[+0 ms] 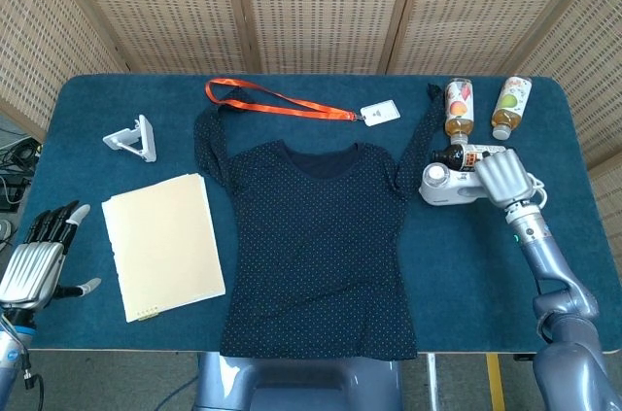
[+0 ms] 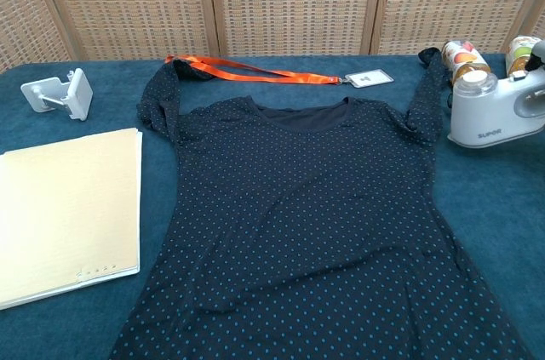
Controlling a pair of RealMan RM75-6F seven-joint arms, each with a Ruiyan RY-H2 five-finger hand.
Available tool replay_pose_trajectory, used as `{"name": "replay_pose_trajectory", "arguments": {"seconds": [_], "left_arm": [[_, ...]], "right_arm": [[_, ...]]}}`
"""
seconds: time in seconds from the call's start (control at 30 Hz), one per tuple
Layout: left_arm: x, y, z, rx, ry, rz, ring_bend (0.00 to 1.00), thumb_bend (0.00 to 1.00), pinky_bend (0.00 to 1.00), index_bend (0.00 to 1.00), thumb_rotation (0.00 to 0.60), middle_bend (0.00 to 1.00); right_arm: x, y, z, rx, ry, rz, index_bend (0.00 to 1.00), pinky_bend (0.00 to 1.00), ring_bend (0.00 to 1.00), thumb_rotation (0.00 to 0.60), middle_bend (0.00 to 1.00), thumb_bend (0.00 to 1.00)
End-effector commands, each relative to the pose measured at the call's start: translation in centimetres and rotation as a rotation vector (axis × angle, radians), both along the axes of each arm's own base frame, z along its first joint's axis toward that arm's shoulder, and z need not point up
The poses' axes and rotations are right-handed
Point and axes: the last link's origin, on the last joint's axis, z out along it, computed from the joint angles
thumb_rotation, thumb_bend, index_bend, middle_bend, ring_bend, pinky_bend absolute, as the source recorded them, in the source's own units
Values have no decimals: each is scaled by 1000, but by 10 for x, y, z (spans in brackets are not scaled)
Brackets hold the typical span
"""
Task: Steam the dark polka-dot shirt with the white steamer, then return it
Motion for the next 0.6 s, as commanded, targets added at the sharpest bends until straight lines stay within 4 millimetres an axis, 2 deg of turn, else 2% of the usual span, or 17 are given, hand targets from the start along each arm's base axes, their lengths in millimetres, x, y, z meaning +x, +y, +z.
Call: {"name": "replay_pose_trajectory", "arguments": {"seconds": [0.03,0.07,0.17,0.37,0.6], "left_arm": [[-1,0,0,-1,-2,3,0,0,0,0,600,0],[-1,0,0,-2,-3,4,0,0,0,0,600,0],[-1,0,1,-4,-6,5,0,0,0,0,600,0],[0,-2,3,-5,-15,-4,0,0,0,0,600,0],[4,-6,5,-6,-28,-20,0,0,0,0,600,0]], "right_arm": [[-15,-3,-4,-47,22,-135,188,169,211,600,112,99],[-18,-3,-4,-57,27,-158,106,82,130,600,51,40],[-23,-4,-4,-81,25,-213,3,0,9,600,0,0],[-24,-2,-3,-102,13,-215,0,0,0,600,0,0],[-25,11,1,-117,-20,-159,0,0,0,600,0,0]]}}
